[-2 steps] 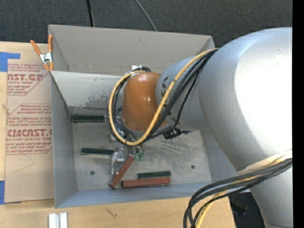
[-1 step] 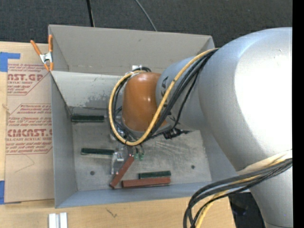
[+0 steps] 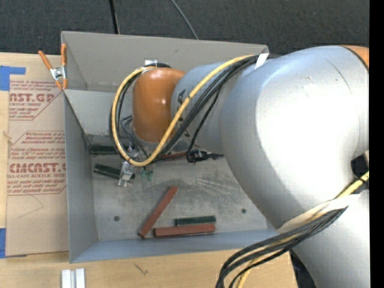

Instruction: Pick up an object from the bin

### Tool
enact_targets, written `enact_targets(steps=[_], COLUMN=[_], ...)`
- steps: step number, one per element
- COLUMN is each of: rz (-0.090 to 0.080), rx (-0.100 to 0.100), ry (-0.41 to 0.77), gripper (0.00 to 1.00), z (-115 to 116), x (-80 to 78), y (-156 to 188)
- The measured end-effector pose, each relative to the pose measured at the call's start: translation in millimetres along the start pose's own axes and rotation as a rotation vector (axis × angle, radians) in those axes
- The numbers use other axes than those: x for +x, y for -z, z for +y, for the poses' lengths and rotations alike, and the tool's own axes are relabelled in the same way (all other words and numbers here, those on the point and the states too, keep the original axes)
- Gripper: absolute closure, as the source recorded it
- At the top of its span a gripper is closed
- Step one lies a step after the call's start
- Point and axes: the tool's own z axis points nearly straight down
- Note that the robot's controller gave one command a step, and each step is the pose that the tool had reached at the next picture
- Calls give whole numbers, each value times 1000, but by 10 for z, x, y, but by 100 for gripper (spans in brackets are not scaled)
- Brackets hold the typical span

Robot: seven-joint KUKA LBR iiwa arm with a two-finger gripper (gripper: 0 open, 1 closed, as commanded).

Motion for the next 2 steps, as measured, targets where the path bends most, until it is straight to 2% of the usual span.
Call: enact_targets(steps=[1, 2], rz=[0, 5], rx=[0, 3], ry=[0, 19], gripper=[100, 100], z=[0, 57], x=[0, 22], y=[0, 1455])
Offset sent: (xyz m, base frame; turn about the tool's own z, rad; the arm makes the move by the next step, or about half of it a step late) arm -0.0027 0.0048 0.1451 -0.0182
